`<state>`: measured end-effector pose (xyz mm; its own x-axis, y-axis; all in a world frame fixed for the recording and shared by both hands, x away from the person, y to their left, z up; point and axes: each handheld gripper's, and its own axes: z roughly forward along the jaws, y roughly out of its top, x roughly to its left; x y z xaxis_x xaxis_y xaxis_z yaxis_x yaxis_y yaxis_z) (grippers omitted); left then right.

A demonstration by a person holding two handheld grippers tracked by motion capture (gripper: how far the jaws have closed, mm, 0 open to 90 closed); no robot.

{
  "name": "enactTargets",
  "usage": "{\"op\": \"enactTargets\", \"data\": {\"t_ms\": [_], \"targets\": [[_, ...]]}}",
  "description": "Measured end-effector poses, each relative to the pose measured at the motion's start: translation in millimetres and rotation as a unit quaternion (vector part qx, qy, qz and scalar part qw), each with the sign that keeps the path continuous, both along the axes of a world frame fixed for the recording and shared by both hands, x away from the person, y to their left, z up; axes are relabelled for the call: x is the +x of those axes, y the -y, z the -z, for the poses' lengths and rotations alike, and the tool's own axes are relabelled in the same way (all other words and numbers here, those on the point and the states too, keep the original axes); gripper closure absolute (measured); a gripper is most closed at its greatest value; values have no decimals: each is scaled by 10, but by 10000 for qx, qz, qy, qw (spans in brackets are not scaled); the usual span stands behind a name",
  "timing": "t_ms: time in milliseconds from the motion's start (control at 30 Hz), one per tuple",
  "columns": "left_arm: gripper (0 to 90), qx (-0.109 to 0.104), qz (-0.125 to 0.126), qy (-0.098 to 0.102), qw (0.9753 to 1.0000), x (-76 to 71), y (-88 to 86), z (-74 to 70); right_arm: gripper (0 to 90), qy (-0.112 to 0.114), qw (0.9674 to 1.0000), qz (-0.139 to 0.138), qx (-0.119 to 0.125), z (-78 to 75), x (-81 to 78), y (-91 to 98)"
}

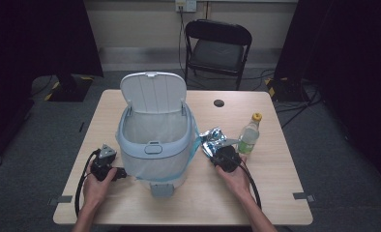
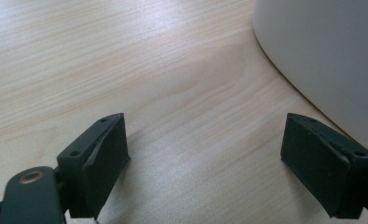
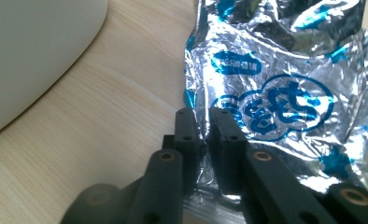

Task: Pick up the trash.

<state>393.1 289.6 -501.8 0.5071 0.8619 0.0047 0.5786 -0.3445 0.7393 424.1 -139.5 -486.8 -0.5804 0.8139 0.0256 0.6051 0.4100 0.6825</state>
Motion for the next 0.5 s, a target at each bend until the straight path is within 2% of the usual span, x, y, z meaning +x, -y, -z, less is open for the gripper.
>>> {"op": "enactTargets", "data": {"t_ms": [233, 367, 500], "targets": [[142, -1, 1, -1, 10000, 1, 0, 0, 888, -145, 9992, 42, 375, 23, 31, 75], [142, -1, 2, -2, 10000, 1, 0, 0, 894, -103, 9989, 29, 466, 12, 32, 84], [143, -2, 3, -3, 10000, 1, 0, 0, 896, -82, 9977, 34, 672, -31, 31, 101]]}}
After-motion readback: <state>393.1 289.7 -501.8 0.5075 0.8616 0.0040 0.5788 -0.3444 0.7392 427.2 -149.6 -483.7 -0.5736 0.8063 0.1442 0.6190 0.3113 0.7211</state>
